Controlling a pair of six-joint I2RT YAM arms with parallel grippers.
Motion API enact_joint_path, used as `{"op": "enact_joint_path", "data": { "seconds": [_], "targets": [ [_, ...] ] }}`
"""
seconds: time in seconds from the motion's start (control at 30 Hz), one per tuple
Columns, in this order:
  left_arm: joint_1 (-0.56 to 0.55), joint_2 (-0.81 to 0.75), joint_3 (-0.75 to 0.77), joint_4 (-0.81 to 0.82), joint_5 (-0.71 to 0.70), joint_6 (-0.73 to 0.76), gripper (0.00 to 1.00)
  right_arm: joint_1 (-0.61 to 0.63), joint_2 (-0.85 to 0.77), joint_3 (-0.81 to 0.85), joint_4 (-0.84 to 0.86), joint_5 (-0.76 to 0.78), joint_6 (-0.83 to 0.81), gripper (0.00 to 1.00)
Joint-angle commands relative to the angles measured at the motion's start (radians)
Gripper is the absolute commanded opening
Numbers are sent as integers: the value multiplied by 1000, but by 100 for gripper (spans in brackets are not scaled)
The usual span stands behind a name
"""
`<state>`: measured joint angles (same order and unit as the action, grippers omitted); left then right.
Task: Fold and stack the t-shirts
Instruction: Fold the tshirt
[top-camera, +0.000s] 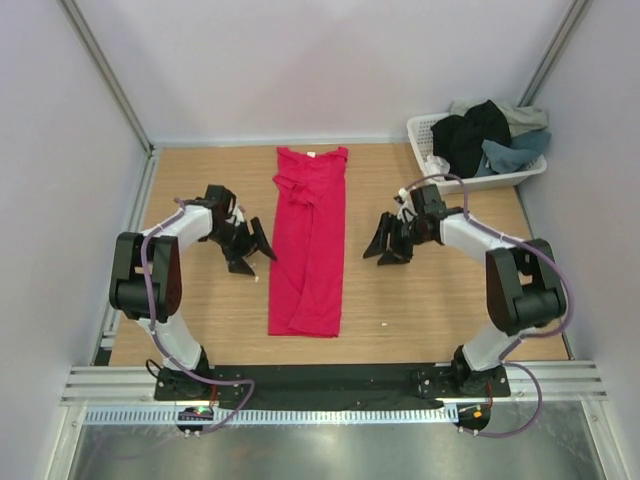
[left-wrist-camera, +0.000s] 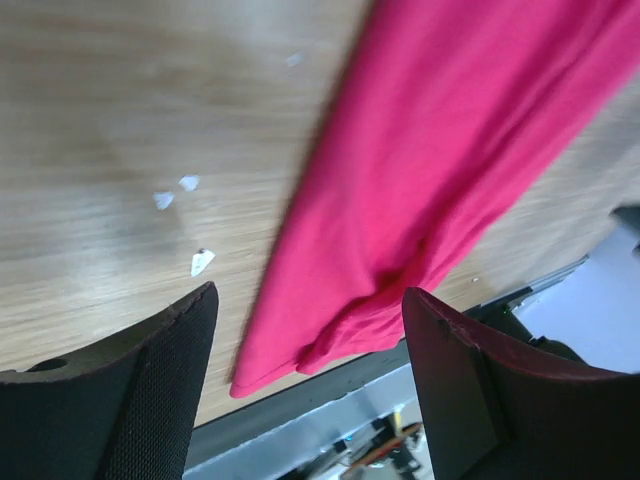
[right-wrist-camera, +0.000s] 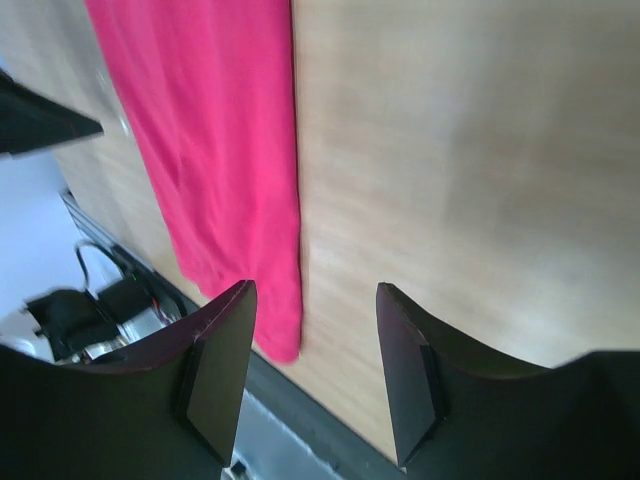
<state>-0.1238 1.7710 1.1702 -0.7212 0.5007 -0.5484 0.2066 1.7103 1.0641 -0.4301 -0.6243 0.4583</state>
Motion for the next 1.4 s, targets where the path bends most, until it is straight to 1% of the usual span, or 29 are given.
{"op": "enact_joint_path", "data": {
  "seconds": [0.0, 0.07, 0.1, 0.13, 0.2, 0.23, 0.3, 0.37, 0.47, 0.53, 0.57, 0.7, 0.73, 0.77, 0.8, 0.9, 1.03, 1.2, 1.37],
  "targets": [
    [0, -109, -90, 103, 13, -135, 75, 82, -184, -130, 74, 80, 104, 57],
    [-4, -128, -142, 120, 16, -160, 75, 129, -219, -208, 100, 119, 127, 57],
    [-8, -146, -197, 126, 19, -186, 75, 137, -238, -237, 122, 123, 149, 58],
    [-10, -157, -226, 134, 10, -192, 75, 152, -265, -303, 176, 124, 216, 58],
    [-16, -186, -309, 140, -2, -205, 75, 172, -291, -370, 240, 129, 281, 57],
    [-17, -224, -331, 138, -17, -208, 75, 184, -322, -428, 284, 136, 331, 57],
    [-20, -260, -381, 129, -28, -202, 74, 223, -347, -475, 304, 155, 368, 57],
    [-27, -307, -400, 94, -57, -179, 74, 246, -377, -522, 312, 156, 388, 57],
    [-30, -347, -441, 69, -85, -168, 73, 267, -382, -572, 349, 159, 399, 57],
    [-30, -366, -484, 71, -97, -179, 72, 287, -376, -584, 390, 169, 408, 57],
    [-33, -384, -501, 81, -100, -189, 69, 296, -368, -581, 402, 173, 417, 57],
    [-100, -418, -557, 104, -133, -212, 68, 365, -304, -558, 425, 169, 434, 56],
    [-112, -420, -561, 126, -129, -219, 68, 375, -289, -553, 456, 166, 442, 56],
    [-131, -407, -564, 137, -126, -226, 68, 385, -272, -550, 468, 158, 450, 56],
    [-134, -400, -566, 147, -125, -229, 68, 398, -235, -547, 479, 155, 457, 56],
    [-139, -360, -567, 175, -117, -243, 68, 447, -192, -535, 517, 155, 483, 56],
    [-148, -337, -569, 180, -117, -251, 67, 499, -170, -529, 496, 153, 497, 55],
    [-175, -340, -569, 174, -116, -254, 65, 528, -166, -552, 455, 149, 525, 52],
    [-194, -318, -581, 184, -102, -258, 62, 547, -129, -549, 490, 132, 528, 48]
  ]
}}
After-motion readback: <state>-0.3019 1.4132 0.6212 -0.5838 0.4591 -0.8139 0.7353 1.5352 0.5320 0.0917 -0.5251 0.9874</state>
